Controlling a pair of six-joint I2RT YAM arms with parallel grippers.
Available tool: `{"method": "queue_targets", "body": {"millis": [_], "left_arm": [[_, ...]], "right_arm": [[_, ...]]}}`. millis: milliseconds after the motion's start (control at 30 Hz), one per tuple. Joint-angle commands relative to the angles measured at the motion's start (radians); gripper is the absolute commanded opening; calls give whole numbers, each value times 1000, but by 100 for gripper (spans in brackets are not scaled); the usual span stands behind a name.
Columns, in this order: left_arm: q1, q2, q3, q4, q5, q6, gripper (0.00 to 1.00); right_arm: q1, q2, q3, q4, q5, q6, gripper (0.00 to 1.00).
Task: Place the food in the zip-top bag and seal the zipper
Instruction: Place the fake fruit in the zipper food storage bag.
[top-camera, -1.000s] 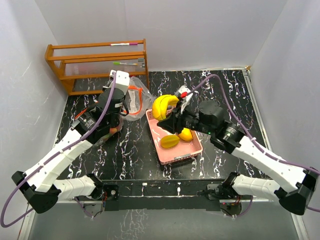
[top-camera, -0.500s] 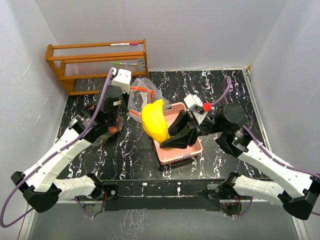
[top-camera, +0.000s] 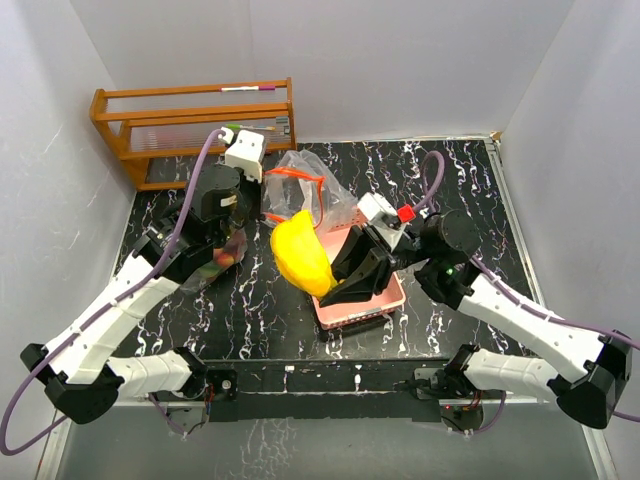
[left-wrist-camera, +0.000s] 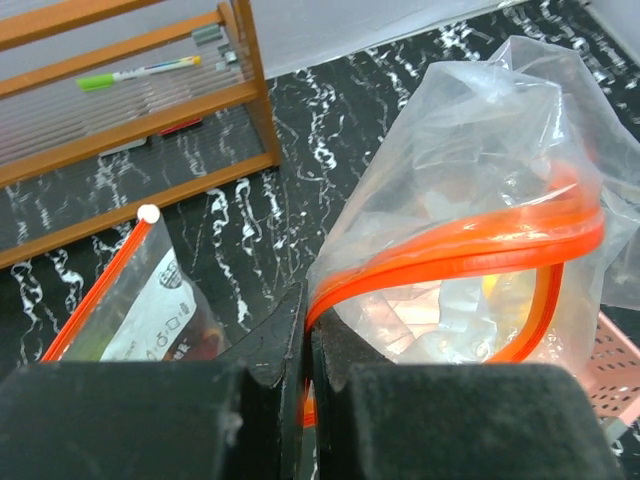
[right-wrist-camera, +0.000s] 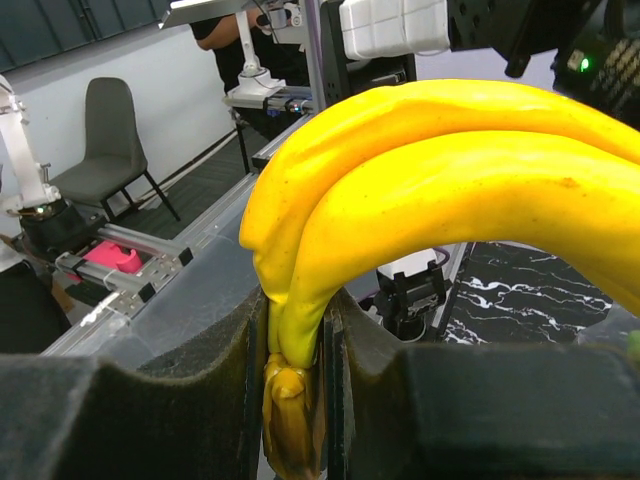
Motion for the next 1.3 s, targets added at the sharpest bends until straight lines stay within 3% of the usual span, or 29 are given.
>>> {"method": "queue_targets", "body": {"millis": [0,333,600,867,1100,1267], "left_arm": [[5,-21,51,36,68,-25,0],[5,-48,-9,46,103,-54,0],[5,-103,-39,73,74,-37,0],[5,-82,-95,107,70,-40,0],[5,-11,-96,147,162,-74,0],[5,12,-86,164,205,-90,0]], "right_arm": [[-6,8,3,78,21,2,8],[-124,149,36,129,-5,-9,7],[-281,265,-39,244,164,266,8],[-298,222,62,-276,566,204,8],[-297,265,120,-366,678,342,8],[-207,316,253,-590,924,281,8]]}}
